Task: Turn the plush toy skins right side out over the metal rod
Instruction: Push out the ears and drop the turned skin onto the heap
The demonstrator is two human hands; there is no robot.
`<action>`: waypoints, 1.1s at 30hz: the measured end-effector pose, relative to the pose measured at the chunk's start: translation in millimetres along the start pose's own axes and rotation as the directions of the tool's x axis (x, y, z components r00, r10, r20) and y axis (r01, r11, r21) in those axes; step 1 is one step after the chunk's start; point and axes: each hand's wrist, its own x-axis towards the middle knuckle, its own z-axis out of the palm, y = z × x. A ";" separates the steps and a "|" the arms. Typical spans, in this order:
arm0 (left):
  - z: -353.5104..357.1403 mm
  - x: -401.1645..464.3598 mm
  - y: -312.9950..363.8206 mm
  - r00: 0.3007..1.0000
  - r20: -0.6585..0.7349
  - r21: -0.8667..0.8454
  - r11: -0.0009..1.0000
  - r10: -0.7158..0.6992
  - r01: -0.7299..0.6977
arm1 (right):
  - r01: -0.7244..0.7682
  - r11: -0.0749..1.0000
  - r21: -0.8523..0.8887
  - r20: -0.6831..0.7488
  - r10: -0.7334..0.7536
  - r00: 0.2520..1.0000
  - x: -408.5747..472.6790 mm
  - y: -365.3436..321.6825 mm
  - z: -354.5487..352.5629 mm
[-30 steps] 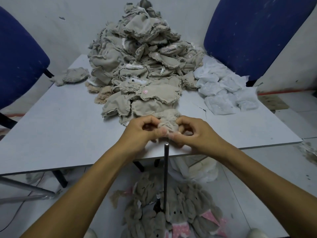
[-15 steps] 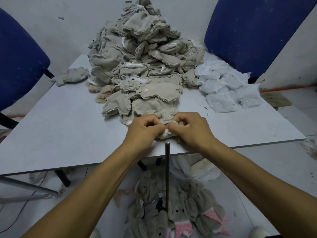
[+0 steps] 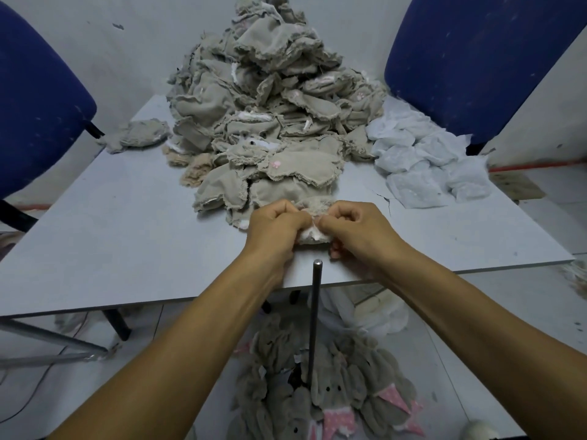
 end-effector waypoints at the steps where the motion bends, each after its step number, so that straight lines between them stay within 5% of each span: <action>1: -1.3 -1.9 -0.6 0.998 0.054 0.011 0.999 0.037 -0.037 | 0.004 1.000 -0.027 -0.047 -0.005 0.999 1.3 1.6 0.4; 5: -5.3 -12.3 -3.1 0.954 0.218 0.189 0.950 0.206 -0.249 | 0.042 0.989 -0.144 -0.211 -0.073 0.975 0.6 8.3 0.0; 9: -12.9 -12.6 -4.9 0.923 0.288 0.243 0.913 0.254 -0.327 | -0.042 0.997 -0.070 -0.153 0.031 0.988 3.0 6.6 -2.3; 12: -18.9 -10.4 -2.8 0.950 0.250 0.083 0.973 0.187 -0.213 | -0.092 0.992 0.091 0.073 0.086 0.994 3.0 0.5 -11.9; 16: -15.3 -8.4 -3.0 0.985 0.149 -0.034 0.996 0.089 -0.085 | 0.058 0.997 -0.044 0.224 -0.047 0.974 -5.7 3.4 -17.8; 19: -10.2 -7.2 -1.9 0.993 0.117 -0.044 0.999 0.027 -0.022 | 0.131 0.988 -0.084 0.187 -0.113 0.976 -9.2 5.2 -17.8; 24: -29.3 -1.2 7.1 0.916 0.387 -0.186 0.964 -0.106 0.190 | 0.199 0.974 -0.112 0.067 -0.192 0.979 -9.8 11.5 -18.6; 33: -38.3 -4.7 7.0 0.890 0.447 -0.185 0.964 -0.092 0.192 | 0.134 0.991 0.016 0.190 -0.135 0.973 -8.7 8.4 -23.7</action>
